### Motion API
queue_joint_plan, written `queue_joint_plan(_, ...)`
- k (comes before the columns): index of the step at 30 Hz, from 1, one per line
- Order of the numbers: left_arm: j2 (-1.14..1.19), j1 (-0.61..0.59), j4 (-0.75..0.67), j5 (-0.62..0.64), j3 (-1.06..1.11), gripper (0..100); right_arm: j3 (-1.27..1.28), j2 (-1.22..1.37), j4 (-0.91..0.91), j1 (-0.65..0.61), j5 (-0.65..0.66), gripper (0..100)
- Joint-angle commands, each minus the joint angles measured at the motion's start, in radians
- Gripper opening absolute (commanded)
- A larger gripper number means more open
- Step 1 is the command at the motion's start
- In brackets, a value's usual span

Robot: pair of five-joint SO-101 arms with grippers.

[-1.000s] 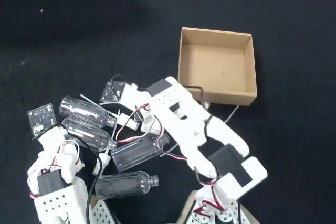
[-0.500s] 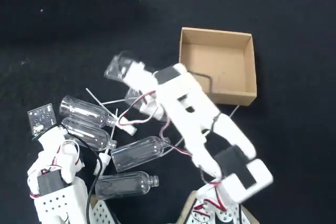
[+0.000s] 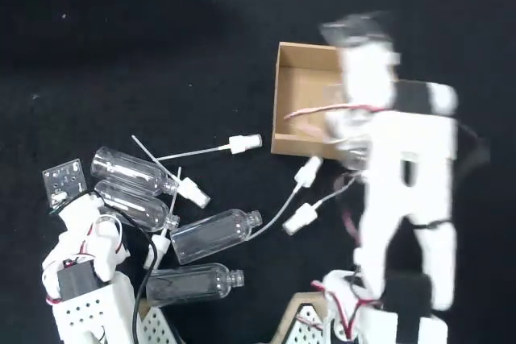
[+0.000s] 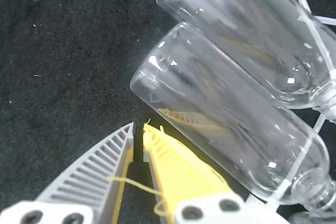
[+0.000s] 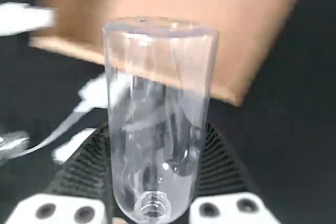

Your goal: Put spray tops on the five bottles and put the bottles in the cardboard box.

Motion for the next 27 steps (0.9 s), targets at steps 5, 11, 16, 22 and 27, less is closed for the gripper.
queue_joint_plan(5, -0.011, 0.001, 0.025, 0.002, 0.022, 3, 0.142, -0.062, -0.112, 0.546, -0.015, 1.1)
queue_joint_plan(11, -0.011, 0.001, 0.025, 0.002, 0.022, 3, 0.487, -0.062, -0.466, 0.694, -0.017, 4.1)
queue_joint_plan(16, -0.011, 0.001, 0.025, 0.002, 0.022, 3, 0.564, -0.067, -0.474, 0.646, -0.017, 27.6)
queue_joint_plan(22, -0.011, 0.001, 0.025, 0.000, 0.022, 3, 0.476, -0.070, -0.307, 0.542, -0.015, 34.0)
queue_joint_plan(27, -0.011, 0.001, 0.025, 0.000, 0.022, 3, 0.298, -0.068, -0.149, 0.496, 0.153, 32.1)
